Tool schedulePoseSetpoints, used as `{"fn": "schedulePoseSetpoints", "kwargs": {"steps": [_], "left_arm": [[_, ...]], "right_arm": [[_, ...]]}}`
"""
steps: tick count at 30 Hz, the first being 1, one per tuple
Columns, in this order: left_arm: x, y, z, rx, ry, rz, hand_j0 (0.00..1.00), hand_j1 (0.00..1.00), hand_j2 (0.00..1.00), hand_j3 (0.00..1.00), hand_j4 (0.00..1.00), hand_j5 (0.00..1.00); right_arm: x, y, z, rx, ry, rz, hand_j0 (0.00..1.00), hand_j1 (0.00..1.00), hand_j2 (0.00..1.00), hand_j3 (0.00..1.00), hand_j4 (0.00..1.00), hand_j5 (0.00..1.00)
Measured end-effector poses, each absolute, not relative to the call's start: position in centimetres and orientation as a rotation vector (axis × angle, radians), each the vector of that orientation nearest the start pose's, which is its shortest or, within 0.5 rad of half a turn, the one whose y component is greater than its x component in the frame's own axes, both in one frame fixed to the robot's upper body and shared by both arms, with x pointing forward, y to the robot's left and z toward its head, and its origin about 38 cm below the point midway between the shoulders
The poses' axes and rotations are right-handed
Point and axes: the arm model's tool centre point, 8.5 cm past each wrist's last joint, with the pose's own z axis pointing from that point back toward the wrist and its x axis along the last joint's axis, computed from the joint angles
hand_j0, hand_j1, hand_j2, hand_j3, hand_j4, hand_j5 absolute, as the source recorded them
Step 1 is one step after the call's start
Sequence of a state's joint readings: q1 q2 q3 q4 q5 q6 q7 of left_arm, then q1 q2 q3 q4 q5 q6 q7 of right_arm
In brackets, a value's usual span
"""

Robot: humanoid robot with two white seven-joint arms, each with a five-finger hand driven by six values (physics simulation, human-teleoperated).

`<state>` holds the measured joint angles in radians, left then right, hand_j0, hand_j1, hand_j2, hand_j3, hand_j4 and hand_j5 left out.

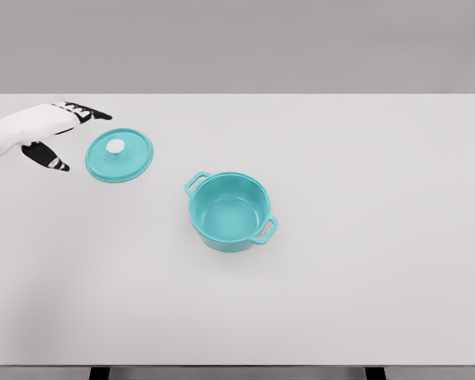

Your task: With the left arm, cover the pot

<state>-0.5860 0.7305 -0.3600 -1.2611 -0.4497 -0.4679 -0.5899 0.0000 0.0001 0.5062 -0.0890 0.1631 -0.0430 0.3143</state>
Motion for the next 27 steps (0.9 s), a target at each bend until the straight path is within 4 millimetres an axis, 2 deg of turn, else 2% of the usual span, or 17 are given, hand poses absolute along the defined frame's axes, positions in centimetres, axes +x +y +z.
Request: {"fn": "schedulePoseSetpoints", "kwargs": {"steps": [3, 13, 14, 16, 18, 20, 22, 25, 27], "left_arm": [[46.6, 37.0, 21.0, 0.537, -1.281, -1.745, 1.0, 1.0, 1.0, 1.0, 1.0, 1.0], [46.7, 37.1, 21.0, 0.552, -1.234, -1.787, 1.0, 1.0, 1.0, 1.0, 1.0, 1.0], [47.3, 36.8, 22.5, 0.582, -1.247, -1.798, 1.0, 1.0, 1.0, 1.0, 1.0, 1.0], [49.4, 35.8, 28.0, 0.632, -1.309, -1.818, 1.0, 1.0, 1.0, 1.0, 1.0, 1.0], [50.2, 34.6, 29.0, 0.55, -1.311, -1.84, 1.0, 1.0, 1.0, 1.0, 1.0, 1.0], [50.2, 34.8, 27.4, 0.471, -1.249, -1.86, 1.0, 1.0, 1.0, 1.0, 1.0, 1.0], [50.2, 34.9, 27.7, 0.457, -1.199, -1.905, 1.0, 1.0, 1.0, 1.0, 1.0, 1.0], [49.4, 35.2, 24.5, 0.387, -1.094, -1.945, 1.0, 1.0, 1.0, 1.0, 1.0, 1.0], [49.5, 35.2, 23.7, 0.375, -1.058, -1.937, 1.0, 1.0, 1.0, 1.0, 1.0, 1.0]], "right_arm": [[0.9, -23.3, -26.2, 0.249, 0.017, 0.681, 1.0, 1.0, 1.0, 1.0, 1.0, 1.0], [0.8, -23.4, -26.2, 0.247, 0.022, 0.679, 1.0, 1.0, 1.0, 1.0, 1.0, 1.0], [0.8, -23.4, -26.2, 0.247, 0.022, 0.679, 1.0, 1.0, 1.0, 1.0, 1.0, 1.0], [0.8, -23.4, -26.2, 0.247, 0.022, 0.679, 1.0, 1.0, 1.0, 1.0, 1.0, 1.0], [0.8, -23.4, -26.2, 0.247, 0.022, 0.679, 1.0, 1.0, 1.0, 1.0, 1.0, 1.0], [0.8, -23.4, -26.2, 0.247, 0.022, 0.679, 1.0, 1.0, 1.0, 1.0, 1.0, 1.0], [0.8, -23.4, -26.2, 0.247, 0.022, 0.679, 1.0, 1.0, 1.0, 1.0, 1.0, 1.0], [0.8, -23.4, -26.2, 0.247, 0.022, 0.679, 1.0, 1.0, 1.0, 1.0, 1.0, 1.0], [0.8, -23.4, -26.2, 0.247, 0.022, 0.679, 1.0, 1.0, 1.0, 1.0, 1.0, 1.0]]}}
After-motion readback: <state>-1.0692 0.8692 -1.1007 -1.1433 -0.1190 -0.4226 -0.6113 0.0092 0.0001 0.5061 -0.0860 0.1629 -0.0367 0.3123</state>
